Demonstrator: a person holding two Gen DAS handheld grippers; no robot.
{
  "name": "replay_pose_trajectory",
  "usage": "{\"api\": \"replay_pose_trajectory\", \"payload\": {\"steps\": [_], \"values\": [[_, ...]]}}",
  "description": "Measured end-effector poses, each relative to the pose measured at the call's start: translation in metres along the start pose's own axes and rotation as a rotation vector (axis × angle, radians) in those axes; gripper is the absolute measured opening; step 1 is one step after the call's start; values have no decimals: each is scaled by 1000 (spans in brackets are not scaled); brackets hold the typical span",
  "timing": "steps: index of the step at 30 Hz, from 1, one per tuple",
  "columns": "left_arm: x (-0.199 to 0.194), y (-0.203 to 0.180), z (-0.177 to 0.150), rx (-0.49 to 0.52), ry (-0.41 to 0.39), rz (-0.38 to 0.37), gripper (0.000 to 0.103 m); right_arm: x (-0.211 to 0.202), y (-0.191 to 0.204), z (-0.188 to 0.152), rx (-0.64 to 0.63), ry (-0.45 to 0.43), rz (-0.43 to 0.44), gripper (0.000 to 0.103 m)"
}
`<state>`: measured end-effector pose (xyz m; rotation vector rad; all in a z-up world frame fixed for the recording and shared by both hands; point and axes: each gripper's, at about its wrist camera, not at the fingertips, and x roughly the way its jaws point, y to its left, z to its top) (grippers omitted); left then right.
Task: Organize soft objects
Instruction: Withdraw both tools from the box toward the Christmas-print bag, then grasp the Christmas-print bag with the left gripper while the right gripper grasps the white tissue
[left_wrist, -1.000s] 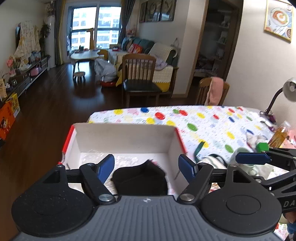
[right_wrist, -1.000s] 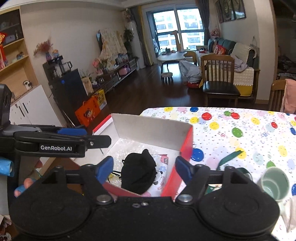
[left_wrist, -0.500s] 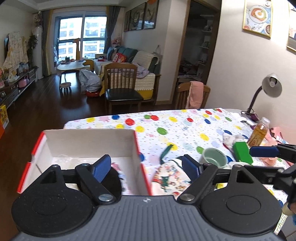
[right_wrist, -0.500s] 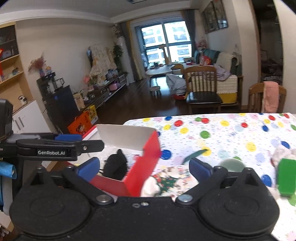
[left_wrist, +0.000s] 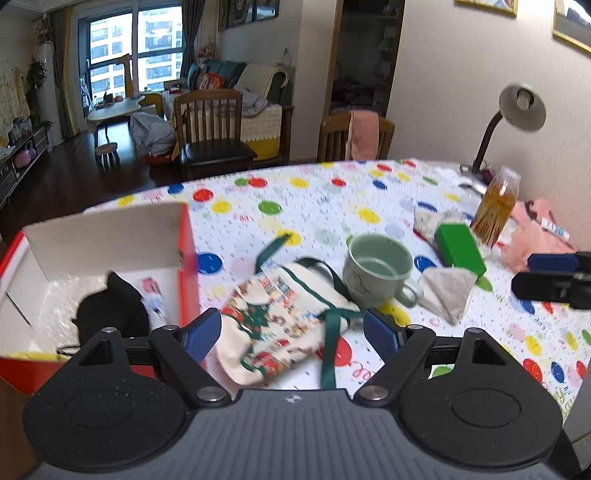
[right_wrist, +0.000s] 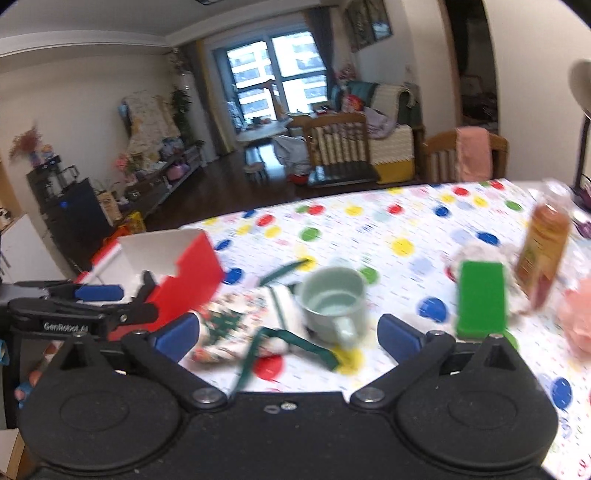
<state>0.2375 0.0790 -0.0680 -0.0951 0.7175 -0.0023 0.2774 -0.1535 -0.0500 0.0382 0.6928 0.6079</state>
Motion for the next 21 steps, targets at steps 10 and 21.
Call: {"api": "replay_pose_trajectory", "payload": {"steps": [10,21], "values": [[46,-38,-11,101,79,-44,84,15,-60,-10,28,61,-36,103],[114,-14,47,226,244,-58,84,45,-94,-8,21,115,-48,102]]}}
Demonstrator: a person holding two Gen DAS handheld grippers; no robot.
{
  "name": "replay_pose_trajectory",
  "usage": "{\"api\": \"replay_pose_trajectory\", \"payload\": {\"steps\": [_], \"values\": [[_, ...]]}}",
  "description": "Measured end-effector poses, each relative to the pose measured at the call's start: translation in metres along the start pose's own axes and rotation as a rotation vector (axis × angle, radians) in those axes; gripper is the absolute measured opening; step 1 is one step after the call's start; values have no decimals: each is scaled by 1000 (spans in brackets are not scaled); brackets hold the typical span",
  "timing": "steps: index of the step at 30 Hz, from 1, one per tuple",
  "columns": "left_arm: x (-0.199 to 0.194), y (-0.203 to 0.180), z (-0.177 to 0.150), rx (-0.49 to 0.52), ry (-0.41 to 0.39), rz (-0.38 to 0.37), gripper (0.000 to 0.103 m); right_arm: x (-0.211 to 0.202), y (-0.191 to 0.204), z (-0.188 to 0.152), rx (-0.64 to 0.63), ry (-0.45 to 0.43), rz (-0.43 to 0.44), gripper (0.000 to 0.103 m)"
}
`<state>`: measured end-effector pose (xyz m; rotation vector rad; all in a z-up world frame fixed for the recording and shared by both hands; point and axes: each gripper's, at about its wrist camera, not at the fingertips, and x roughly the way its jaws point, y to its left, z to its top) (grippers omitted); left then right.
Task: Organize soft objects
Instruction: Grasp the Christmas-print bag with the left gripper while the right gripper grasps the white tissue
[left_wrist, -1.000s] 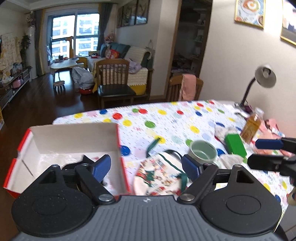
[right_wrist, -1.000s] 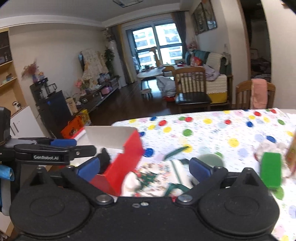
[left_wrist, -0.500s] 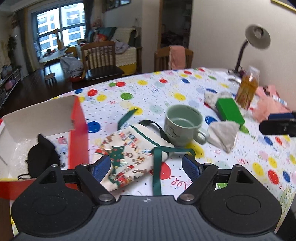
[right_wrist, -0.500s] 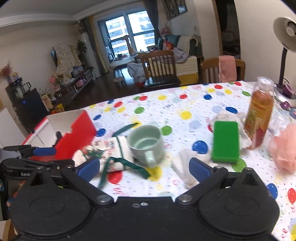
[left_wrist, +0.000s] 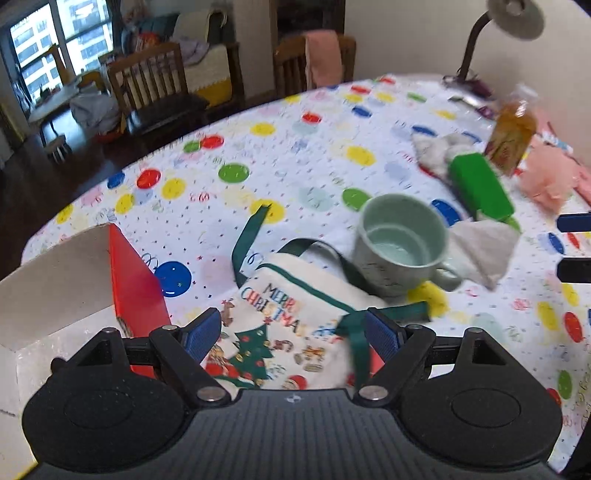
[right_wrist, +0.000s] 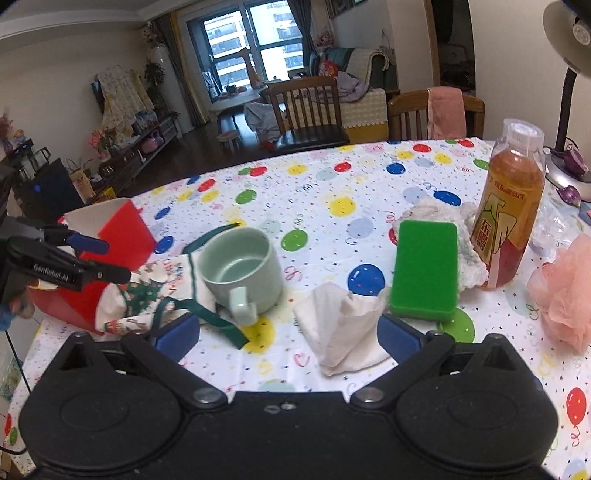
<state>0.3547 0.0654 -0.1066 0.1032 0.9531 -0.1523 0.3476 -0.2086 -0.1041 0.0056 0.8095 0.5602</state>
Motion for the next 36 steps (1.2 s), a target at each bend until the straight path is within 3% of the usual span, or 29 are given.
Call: {"api": "replay_pose_trajectory", "payload": {"steps": [6,15,19,26,28,31,36], "values": [[44,21,14,-15,131,-31,84,24,-7,1,-2,40,-14,101],[91,29,19,46,275,-4,84,64,-18,2,-3,110,-52,99],[101,26,17,54,297,1,84,78,-24,1,23,125,-82,98],[110,25,12,18,303,1,84,97,-31,-3,68,146,-148,86],[110,26,11,6,299,11,74,99,-31,-4,76,145,-166,80],[109,25,9,-7,291,21,43,100,-30,-6,83,147,-184,74],[103,25,7,-29,276,56,15,102,-26,-7,79,153,-194,48]]}}
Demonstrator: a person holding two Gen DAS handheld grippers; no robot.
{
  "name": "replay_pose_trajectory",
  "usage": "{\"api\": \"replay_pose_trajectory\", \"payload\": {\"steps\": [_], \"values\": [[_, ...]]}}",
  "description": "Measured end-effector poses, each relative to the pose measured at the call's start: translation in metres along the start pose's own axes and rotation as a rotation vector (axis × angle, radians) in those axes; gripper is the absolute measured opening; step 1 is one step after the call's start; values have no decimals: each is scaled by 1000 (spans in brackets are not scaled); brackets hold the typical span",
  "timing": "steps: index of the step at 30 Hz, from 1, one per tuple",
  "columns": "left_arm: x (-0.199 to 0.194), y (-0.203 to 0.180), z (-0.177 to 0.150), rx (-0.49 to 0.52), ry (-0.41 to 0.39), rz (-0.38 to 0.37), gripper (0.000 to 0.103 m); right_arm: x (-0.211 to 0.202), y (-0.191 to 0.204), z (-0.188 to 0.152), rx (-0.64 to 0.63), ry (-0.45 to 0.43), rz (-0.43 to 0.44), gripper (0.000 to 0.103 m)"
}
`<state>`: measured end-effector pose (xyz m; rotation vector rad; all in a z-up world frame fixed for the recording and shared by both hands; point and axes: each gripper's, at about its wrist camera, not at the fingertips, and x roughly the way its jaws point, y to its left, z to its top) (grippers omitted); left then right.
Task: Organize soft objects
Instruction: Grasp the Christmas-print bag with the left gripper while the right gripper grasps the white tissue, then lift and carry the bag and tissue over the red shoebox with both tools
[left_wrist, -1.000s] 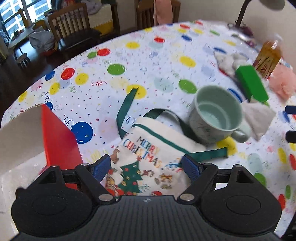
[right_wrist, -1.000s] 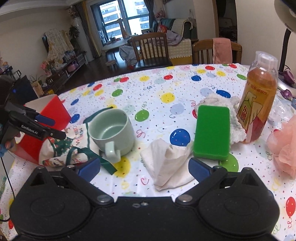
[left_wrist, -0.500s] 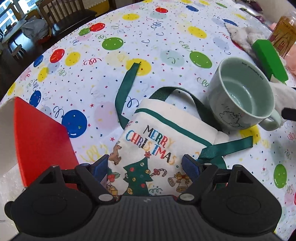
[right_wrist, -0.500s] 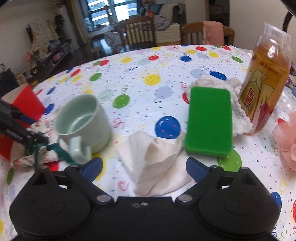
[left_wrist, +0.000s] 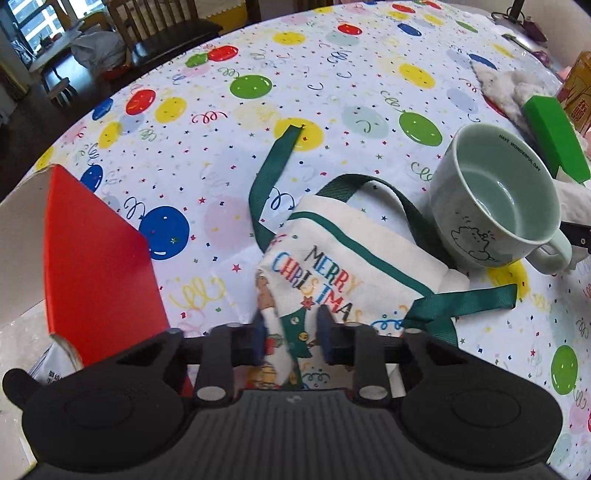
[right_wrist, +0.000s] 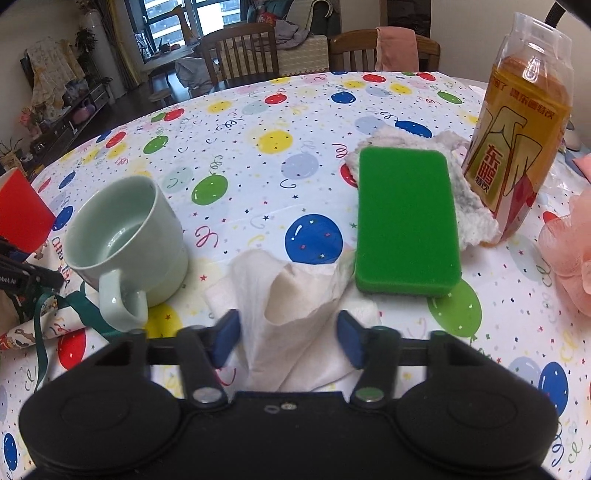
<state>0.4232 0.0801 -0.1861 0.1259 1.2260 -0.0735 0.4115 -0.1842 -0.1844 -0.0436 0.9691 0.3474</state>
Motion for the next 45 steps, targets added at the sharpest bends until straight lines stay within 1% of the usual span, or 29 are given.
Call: {"api": "replay_pose_trajectory", "payload": {"steps": [1,3,4,6,7,9,11,15,21,34,36,38,41,45], "values": [[-1,0,-1,-2,-5,3,14,0,1,0,-3,2,-1,45],[-4,-1,-3,-10,-15,9,10,-1,3,-2,-12,4,-7,32],[-6,-1,-4,-17,-19,6,9,-1,4,-3,-15,5,-4,30],[-10,-2,-7,-24,-30,5,8,-4,6,-4,-23,-1,-2,19],[-12,-3,-8,-24,-36,7,8,-6,7,-5,-27,-5,-2,18],[-17,-5,-12,-30,-51,11,7,-10,8,-6,-34,-15,-1,9],[-23,-6,-15,-53,-65,9,8,-16,9,-7,-36,-27,10,5],[-38,-7,-23,-97,-107,3,7,-31,10,-9,-41,-59,27,3],[-65,-12,-38,-157,-173,-25,6,-59,14,-11,-51,-93,56,3],[-129,-20,-74,-257,-331,-109,5,-118,35,-23,-93,-120,144,3],[-130,-21,-79,-254,-330,-116,5,-124,38,-25,-100,-123,154,3],[-127,-22,-84,-255,-309,-145,5,-127,40,-28,-105,-119,162,3],[-123,-24,-95,-245,-289,-158,5,-130,42,-35,-102,-112,169,3],[-124,-25,-113,-245,-297,-154,6,-132,44,-43,-93,-106,179,3]]}}
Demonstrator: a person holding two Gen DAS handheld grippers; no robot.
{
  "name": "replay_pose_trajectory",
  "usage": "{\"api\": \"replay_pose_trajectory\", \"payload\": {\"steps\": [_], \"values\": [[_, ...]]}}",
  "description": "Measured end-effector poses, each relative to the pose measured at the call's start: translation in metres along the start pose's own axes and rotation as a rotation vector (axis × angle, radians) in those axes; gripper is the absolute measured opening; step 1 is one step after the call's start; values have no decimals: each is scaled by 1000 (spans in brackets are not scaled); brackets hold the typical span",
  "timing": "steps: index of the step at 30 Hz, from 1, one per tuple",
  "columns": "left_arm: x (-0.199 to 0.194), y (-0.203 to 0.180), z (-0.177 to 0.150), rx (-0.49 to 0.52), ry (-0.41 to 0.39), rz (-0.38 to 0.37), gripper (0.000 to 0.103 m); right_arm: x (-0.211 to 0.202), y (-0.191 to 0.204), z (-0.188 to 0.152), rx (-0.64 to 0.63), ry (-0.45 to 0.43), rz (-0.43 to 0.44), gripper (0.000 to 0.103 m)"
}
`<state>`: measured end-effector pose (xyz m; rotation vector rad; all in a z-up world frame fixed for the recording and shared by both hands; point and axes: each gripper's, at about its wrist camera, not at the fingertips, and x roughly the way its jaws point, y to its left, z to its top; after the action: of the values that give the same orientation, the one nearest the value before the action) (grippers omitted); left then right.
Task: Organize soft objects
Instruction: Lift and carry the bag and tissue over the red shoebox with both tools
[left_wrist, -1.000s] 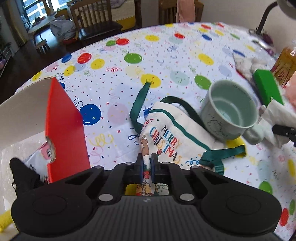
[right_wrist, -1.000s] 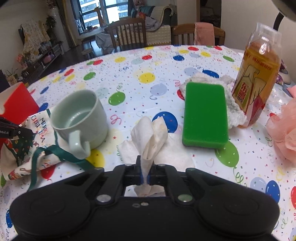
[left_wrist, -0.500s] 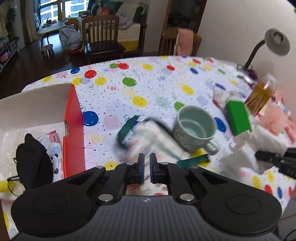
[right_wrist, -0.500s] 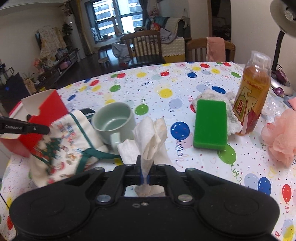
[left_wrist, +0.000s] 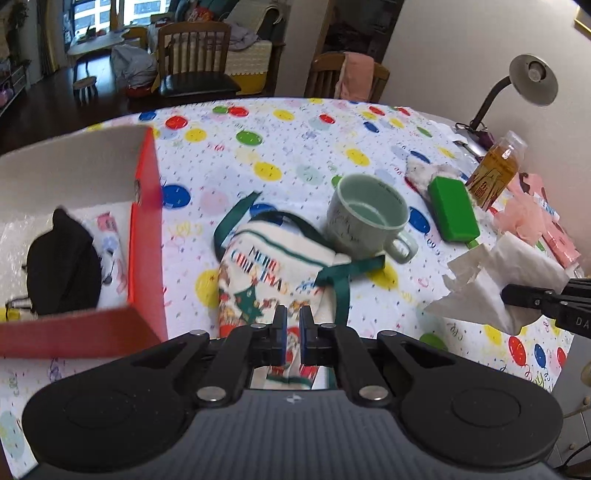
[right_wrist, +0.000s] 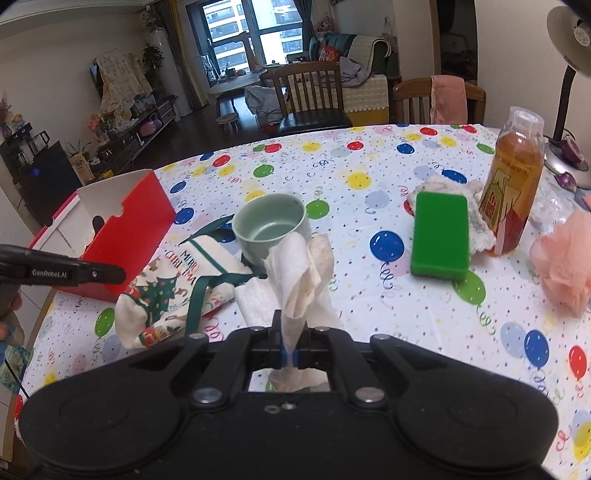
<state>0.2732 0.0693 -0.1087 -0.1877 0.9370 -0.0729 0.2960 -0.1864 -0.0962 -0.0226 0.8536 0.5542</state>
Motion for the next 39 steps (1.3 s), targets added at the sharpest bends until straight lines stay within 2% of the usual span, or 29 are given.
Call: {"api": "replay_pose_trajectory", "payload": {"steps": [4,7,10,12,13,17,23,26,32,34,36,38,39], "values": [[1,5,-12,-30,6,14,6,0,0,-6,19,6,8,3],[3,5,-19,-36,8,20,13,0,0,-9,27,8,13,3],[6,5,-27,-50,20,21,33,0,0,-11,31,10,17,3],[7,5,-32,-59,21,36,68,0,1,-11,31,11,18,3],[7,6,-33,-64,17,47,70,0,1,-11,31,11,20,3],[4,11,-39,-97,-5,69,70,0,0,-12,31,14,24,3],[23,20,-42,-151,-14,122,70,4,-1,-12,23,27,24,3],[36,23,-41,-191,-3,116,70,8,-1,-13,16,37,20,3],[57,23,-37,-185,13,136,69,10,-1,-13,9,51,16,3],[62,23,-36,-186,16,130,59,10,-2,-14,7,54,13,3],[67,21,-35,-173,25,133,46,11,-2,-14,6,58,11,3],[69,19,-35,-166,36,139,39,12,-3,-14,4,60,10,3],[70,19,-35,-164,40,142,32,12,-3,-15,1,61,9,3]]}}
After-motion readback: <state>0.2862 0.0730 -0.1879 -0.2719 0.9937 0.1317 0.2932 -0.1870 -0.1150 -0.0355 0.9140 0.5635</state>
